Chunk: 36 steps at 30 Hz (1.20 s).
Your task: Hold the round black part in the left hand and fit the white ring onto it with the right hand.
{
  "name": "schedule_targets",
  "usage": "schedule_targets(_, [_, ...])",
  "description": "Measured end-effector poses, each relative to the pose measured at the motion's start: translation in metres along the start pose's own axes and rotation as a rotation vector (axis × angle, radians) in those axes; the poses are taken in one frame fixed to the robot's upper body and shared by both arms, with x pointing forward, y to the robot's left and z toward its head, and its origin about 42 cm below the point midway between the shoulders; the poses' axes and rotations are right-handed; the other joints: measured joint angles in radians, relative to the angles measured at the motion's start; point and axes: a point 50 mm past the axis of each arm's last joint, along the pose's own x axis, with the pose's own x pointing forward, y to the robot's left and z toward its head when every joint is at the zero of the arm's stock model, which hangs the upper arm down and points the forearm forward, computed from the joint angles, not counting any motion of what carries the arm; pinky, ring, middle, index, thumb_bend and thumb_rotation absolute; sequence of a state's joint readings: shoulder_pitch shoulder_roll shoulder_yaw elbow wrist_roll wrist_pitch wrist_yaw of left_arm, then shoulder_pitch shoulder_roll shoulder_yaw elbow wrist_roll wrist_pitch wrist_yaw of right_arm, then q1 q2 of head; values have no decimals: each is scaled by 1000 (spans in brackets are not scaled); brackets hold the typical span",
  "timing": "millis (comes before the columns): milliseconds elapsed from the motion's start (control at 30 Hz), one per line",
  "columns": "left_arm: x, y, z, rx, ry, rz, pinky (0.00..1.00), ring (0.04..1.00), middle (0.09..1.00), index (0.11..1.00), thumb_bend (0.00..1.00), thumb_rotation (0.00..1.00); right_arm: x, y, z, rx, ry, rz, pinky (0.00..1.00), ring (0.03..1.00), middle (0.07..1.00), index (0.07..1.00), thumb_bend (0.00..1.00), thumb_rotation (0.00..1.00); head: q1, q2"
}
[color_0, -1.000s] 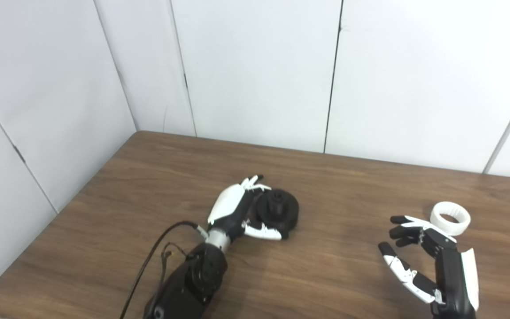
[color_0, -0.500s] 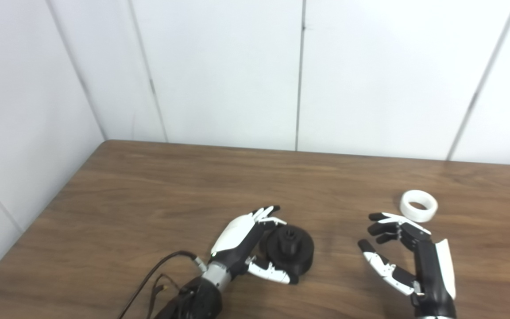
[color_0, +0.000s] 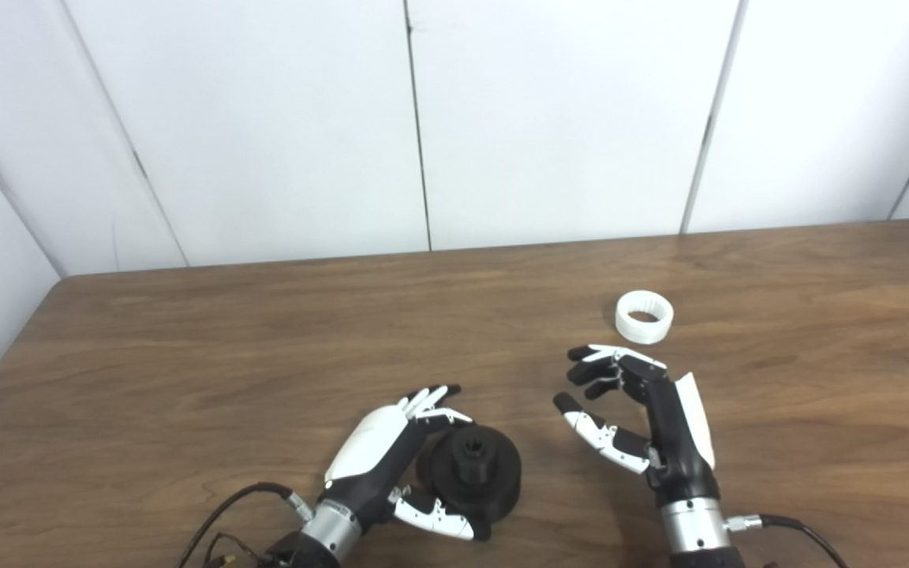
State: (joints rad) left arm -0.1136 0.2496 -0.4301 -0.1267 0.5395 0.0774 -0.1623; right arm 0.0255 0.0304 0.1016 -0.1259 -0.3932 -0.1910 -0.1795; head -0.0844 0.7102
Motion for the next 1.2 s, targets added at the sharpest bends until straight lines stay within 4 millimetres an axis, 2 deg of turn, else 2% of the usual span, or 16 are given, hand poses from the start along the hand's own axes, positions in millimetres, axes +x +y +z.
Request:
schedule_targets(133, [-1,-4,4,8,-23,-15,1000,1000,974,589,933,265,-1,3,1,-8,12,3,447,544,655,498,496,154,-11,0])
schedule_targets(200, [-1,-5,5,4,-24,-15,1000,1000,975,589,931,270,-1,4,1,-8,13,3,449,546,656,498,496,153,-40,-6])
schedule_targets(367, [-3,-4,3,3,-30,-12,1000,1000,979,589,919,268,-1,8,3,-4,9,-1,447,548,657,498,497,152,-211,-44])
schedule_targets(533, [-9,0,-2,0,-42,-24,1000,1000,979,595,894,250,0,15,4,-9,10,-13,471,576,664,498,496,148,-294,-74])
schedule_targets(667, [-13,6,-7,6,-56,-39,1000,1000,981,601,882,213,2,17,5,-3,22,-45,465,573,668,498,496,149,-319,-84])
schedule_targets(800, [-13,7,-8,-3,-60,-43,997,1000,977,601,887,172,4,9,1,-13,42,-76,502,600,686,498,497,149,-325,-86])
schedule_targets(867, [-13,7,-8,-7,-65,-42,993,1000,975,599,888,171,5,1,-2,-32,57,-96,504,605,689,498,497,151,-354,-104])
schedule_targets(1000, [-12,6,-9,-11,-81,-33,990,1000,969,591,891,186,16,-42,-10,-158,50,-141,462,582,688,498,498,155,-354,-109])
schedule_targets(1067, [-14,7,-11,-15,-79,-29,998,1000,971,591,889,170,28,-63,-7,-212,30,-172,458,571,683,498,498,157,-353,-107])
schedule_targets(1133, [-14,8,-11,-22,-79,-26,1000,1000,974,592,886,173,40,-81,-1,-277,4,-191,479,593,698,499,499,158,-348,-107])
schedule_targets(1200, [-14,8,-11,-27,-79,-26,1000,1000,972,593,890,185,49,-90,4,-321,-24,-196,540,656,731,499,499,161,-344,-110])
